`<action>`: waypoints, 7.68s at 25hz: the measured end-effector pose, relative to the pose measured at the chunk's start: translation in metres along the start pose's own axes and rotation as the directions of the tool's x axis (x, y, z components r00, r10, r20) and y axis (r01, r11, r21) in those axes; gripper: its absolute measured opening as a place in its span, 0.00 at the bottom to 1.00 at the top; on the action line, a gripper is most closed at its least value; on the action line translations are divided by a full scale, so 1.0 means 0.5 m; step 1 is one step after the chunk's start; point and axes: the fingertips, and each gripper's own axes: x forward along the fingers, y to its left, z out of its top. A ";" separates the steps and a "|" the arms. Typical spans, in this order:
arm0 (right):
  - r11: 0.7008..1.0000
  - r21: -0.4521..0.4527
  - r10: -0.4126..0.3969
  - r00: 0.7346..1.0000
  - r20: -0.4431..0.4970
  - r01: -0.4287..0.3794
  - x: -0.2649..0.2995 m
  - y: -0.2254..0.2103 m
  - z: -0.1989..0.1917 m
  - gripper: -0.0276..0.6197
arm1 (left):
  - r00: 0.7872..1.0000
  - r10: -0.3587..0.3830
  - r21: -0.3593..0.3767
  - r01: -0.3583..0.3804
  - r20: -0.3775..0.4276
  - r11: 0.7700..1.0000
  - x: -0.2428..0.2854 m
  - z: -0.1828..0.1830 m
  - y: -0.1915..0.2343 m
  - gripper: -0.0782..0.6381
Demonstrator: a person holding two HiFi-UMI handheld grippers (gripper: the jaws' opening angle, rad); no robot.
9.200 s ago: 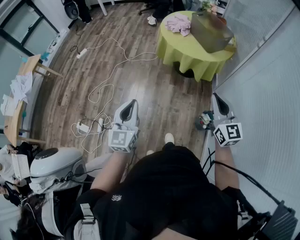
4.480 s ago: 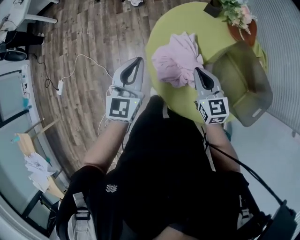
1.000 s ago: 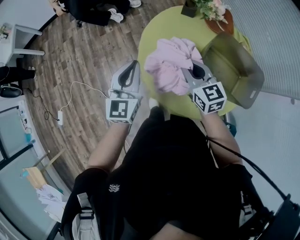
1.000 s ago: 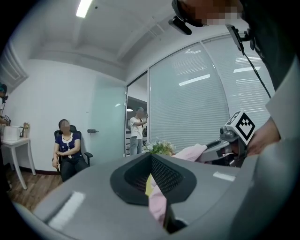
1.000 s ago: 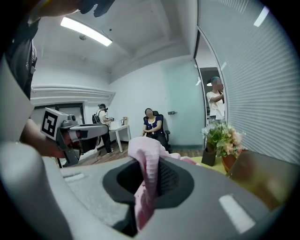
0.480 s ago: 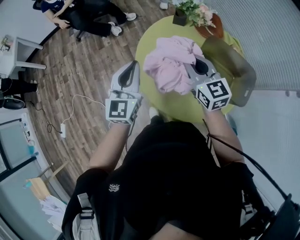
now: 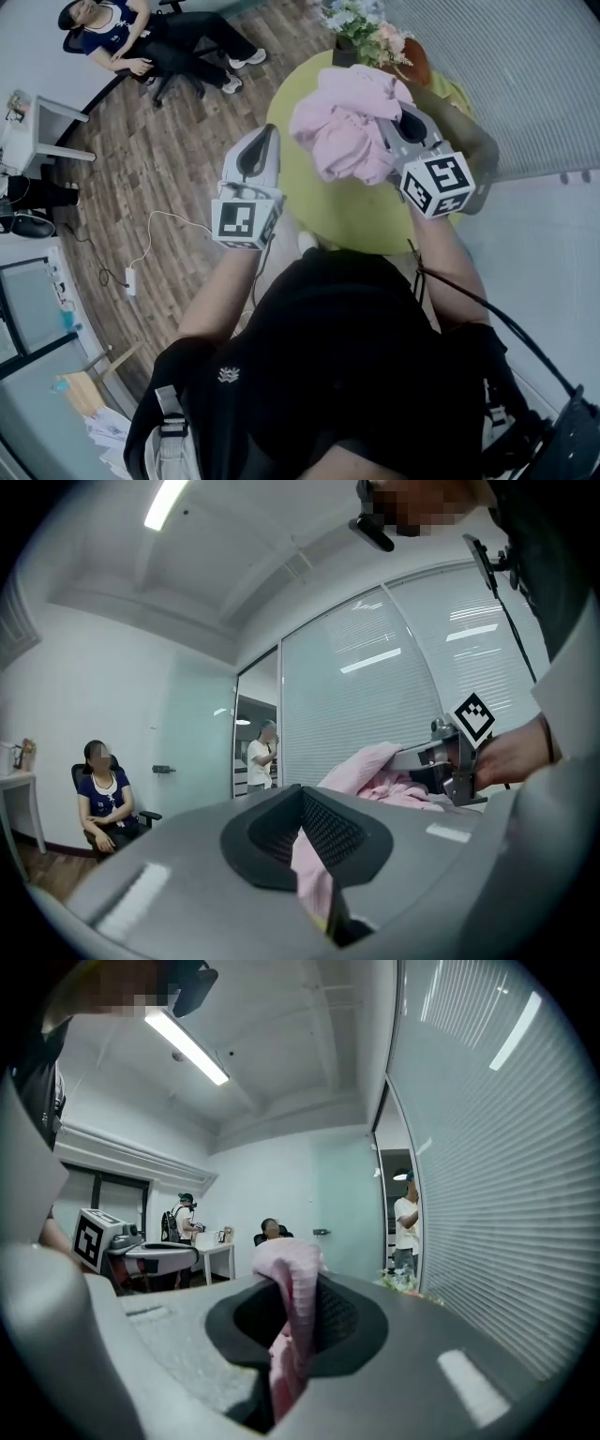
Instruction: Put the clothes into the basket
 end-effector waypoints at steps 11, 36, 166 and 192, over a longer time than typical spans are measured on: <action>0.995 -0.005 -0.098 0.994 0.055 0.098 -0.050 -0.130 0.046 0.11 | 0.997 -0.070 0.003 0.070 0.028 0.998 0.105 0.020 -0.074 0.12; 0.926 0.046 -0.378 0.921 0.090 0.375 -0.299 -0.359 0.033 0.11 | 0.964 -0.265 -0.016 0.266 0.029 0.964 0.263 0.032 -0.282 0.12; 0.871 0.060 -0.490 0.868 0.075 0.487 -0.361 -0.375 -0.152 0.05 | 0.964 -0.262 -0.030 0.261 -0.041 0.965 0.272 -0.048 -0.266 0.12; 0.891 0.102 -0.447 0.895 0.010 0.443 -0.356 -0.341 -0.220 0.05 | 0.964 -0.263 -0.022 0.263 -0.046 0.965 0.239 -0.076 -0.274 0.12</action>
